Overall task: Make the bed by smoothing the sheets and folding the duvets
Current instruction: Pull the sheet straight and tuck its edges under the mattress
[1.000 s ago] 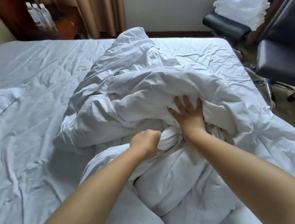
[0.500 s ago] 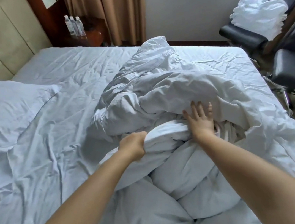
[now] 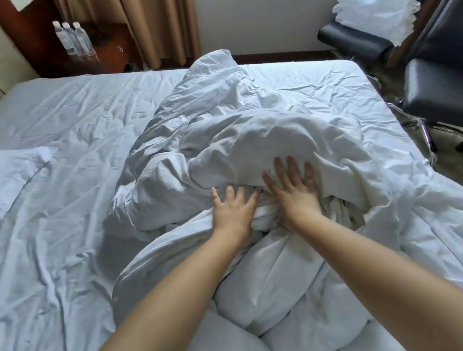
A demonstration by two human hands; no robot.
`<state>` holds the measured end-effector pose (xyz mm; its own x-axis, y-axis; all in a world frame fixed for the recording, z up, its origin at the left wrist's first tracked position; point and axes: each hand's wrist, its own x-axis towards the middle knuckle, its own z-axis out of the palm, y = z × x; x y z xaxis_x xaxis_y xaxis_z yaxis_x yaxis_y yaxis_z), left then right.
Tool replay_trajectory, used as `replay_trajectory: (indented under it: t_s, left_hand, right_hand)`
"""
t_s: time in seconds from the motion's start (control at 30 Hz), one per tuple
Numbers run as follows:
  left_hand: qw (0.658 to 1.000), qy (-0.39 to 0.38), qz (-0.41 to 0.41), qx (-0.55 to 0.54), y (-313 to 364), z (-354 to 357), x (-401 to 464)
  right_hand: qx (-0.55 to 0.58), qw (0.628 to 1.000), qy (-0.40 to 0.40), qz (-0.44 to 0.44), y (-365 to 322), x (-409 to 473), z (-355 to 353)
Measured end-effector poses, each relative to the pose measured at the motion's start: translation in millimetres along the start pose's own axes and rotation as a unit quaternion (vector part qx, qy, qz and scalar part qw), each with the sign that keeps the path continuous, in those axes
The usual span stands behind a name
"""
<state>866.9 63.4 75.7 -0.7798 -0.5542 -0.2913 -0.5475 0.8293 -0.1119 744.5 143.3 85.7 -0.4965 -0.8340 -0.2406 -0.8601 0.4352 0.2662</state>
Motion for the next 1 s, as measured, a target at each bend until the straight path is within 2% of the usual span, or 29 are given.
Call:
replay_trajectory:
  t_s: [0.13,0.23,0.37,0.53,0.73,0.83,0.9,1.0]
  left_hand:
    - [0.997,0.036,0.06,-0.011,10.2,11.8,20.8]
    - [0.995,0.036,0.066,-0.061,13.4,8.1,24.8]
    - [0.993,0.036,0.084,-0.069,9.9,-4.8,19.1]
    - [0.994,0.048,0.011,-0.1,-55.2,-27.1,-19.5]
    - [0.985,0.029,-0.062,-0.158,-113.8,-8.0,-97.5]
    - [0.976,0.007,-0.057,-0.21,-113.0,1.3,-116.0]
    - [0.966,-0.007,-0.057,-0.253,-116.7,3.1,-125.2]
    - [0.934,-0.038,-0.067,-0.349,-139.8,15.1,-142.9]
  right_hand:
    - [-0.01,1.0,-0.001,-0.012,8.0,15.7,13.7]
    - [-0.012,1.0,-0.014,-0.01,11.2,15.6,29.6]
    - [-0.041,0.999,-0.011,-0.004,9.7,15.4,33.8]
    - [-0.044,0.999,-0.015,0.008,6.2,10.1,19.3]
    - [0.004,0.999,-0.033,0.028,-34.5,-5.4,12.3]
    - [0.067,0.994,-0.08,0.009,-63.6,-11.9,4.5]
    - [0.15,0.983,-0.101,0.002,-84.0,-18.8,-1.8]
    - [0.352,0.936,0.004,0.021,-134.6,-33.6,-34.2]
